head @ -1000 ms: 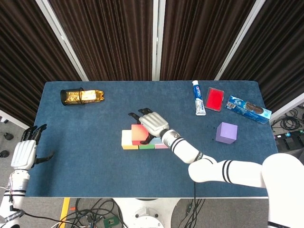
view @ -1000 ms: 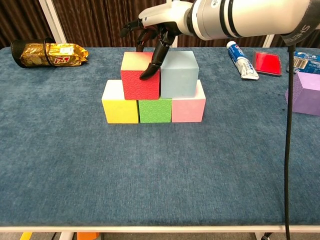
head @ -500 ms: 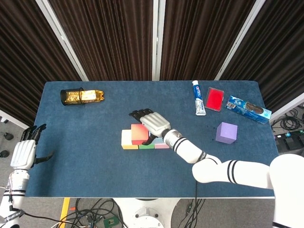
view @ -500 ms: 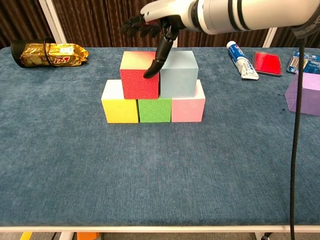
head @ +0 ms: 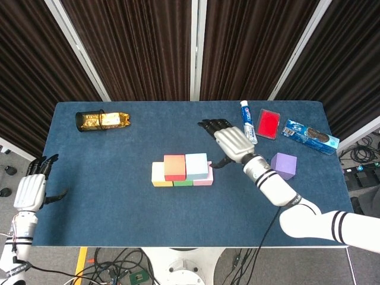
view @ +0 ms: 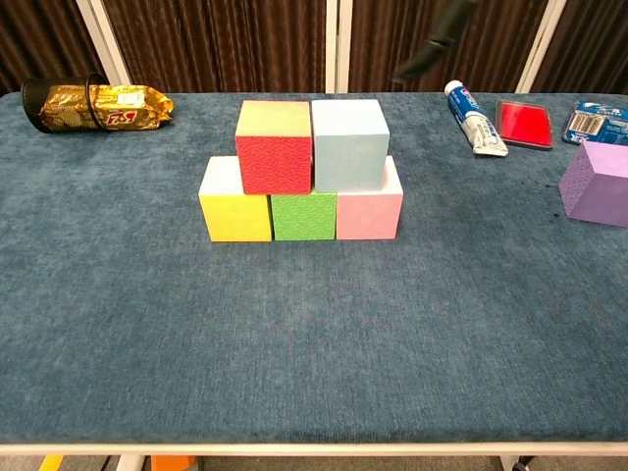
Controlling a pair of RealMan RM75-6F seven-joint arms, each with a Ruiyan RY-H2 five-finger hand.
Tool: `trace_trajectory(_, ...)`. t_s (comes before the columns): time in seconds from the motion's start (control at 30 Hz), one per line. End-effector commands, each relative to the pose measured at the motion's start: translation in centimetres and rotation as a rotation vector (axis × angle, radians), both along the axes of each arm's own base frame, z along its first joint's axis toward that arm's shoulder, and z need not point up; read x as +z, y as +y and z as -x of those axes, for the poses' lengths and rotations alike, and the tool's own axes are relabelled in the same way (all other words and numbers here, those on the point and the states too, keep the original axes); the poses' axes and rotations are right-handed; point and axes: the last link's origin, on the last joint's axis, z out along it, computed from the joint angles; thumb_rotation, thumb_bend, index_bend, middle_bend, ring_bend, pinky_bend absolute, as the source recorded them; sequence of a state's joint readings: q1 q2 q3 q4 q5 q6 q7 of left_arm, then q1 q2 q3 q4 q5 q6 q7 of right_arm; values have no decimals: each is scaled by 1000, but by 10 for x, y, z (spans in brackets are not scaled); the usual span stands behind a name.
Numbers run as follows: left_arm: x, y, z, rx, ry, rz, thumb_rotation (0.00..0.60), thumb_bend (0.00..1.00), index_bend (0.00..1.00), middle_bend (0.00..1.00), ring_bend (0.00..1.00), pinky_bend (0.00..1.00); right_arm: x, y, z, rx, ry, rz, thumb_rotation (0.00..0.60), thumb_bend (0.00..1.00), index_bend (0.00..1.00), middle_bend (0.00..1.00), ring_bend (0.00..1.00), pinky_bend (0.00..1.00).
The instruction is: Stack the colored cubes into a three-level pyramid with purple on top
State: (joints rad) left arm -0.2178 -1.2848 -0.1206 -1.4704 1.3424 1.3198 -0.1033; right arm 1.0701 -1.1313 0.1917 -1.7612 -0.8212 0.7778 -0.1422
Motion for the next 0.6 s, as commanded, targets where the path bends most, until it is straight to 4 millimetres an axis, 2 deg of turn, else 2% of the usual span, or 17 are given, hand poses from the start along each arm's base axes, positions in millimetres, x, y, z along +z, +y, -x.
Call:
trace_trajectory(0.03, -3, 1, -2, -6, 8, 8, 600, 217, 84, 138, 28, 38, 7, -2, 26, -40, 31, 36, 600, 29, 0, 14, 0, 0)
trace_trajectory(0.2, -4, 2, -4, -10, 15, 3, 600, 217, 84, 138, 27, 38, -6, -4, 59, -100, 73, 31, 600, 45, 0, 11, 0, 0)
trace_trajectory(0.4, -8, 4, -3, -9, 22, 14, 600, 217, 84, 138, 28, 38, -29, -6, 86, -147, 112, 12, 600, 53, 0, 3, 0, 0)
trace_trajectory(0.6, -12, 5, -2, -7, 17, 19, 600, 216, 84, 139, 28, 38, -45, -8, 85, -151, 79, -3, 600, 58, 0, 0, 0, 0)
